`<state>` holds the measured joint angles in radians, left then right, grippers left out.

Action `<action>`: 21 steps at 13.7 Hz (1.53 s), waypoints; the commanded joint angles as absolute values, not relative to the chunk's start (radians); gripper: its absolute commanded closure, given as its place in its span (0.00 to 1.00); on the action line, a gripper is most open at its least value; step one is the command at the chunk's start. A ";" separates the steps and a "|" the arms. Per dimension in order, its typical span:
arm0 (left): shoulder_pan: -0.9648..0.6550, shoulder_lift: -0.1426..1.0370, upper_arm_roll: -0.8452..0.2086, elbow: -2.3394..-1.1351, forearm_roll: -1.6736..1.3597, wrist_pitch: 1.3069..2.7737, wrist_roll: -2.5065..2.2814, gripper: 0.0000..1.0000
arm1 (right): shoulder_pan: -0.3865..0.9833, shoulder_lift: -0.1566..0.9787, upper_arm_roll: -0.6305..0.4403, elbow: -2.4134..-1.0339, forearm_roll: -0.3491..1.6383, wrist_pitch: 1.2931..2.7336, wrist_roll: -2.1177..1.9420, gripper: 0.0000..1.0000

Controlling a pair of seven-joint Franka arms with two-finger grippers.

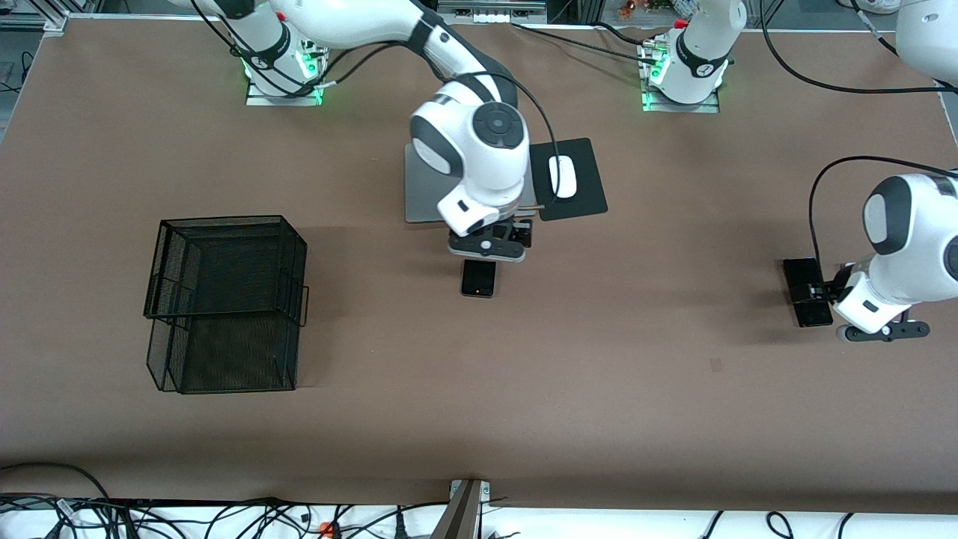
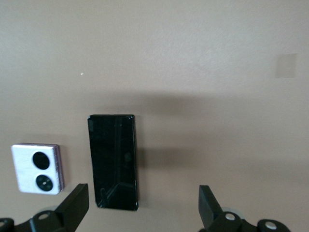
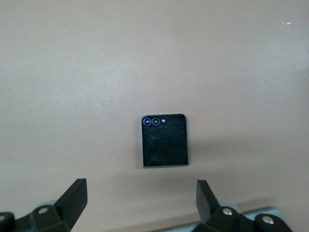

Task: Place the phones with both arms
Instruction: 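Grasp the flip phone with the right gripper while the left grasps the slab phone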

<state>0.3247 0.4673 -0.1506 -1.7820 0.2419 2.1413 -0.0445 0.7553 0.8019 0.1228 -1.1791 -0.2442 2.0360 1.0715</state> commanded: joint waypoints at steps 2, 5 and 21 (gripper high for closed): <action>0.431 0.443 -0.169 -1.951 0.278 2.388 0.075 0.00 | 0.743 0.902 0.106 -1.137 -0.304 2.129 1.089 0.00; 0.469 0.509 -0.169 -1.954 0.276 2.439 0.098 0.00 | 0.727 0.959 0.103 -1.143 -0.305 2.201 1.082 0.00; 0.518 0.606 -0.167 -1.951 0.276 2.528 0.126 0.22 | 0.715 0.985 0.097 -1.229 -0.331 2.303 0.974 0.00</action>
<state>0.5037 0.6026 -0.1557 -1.9548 0.2538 2.5299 0.1175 0.7259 1.0100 0.0940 -1.1972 -0.3138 2.2887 0.9909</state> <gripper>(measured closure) 0.057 0.000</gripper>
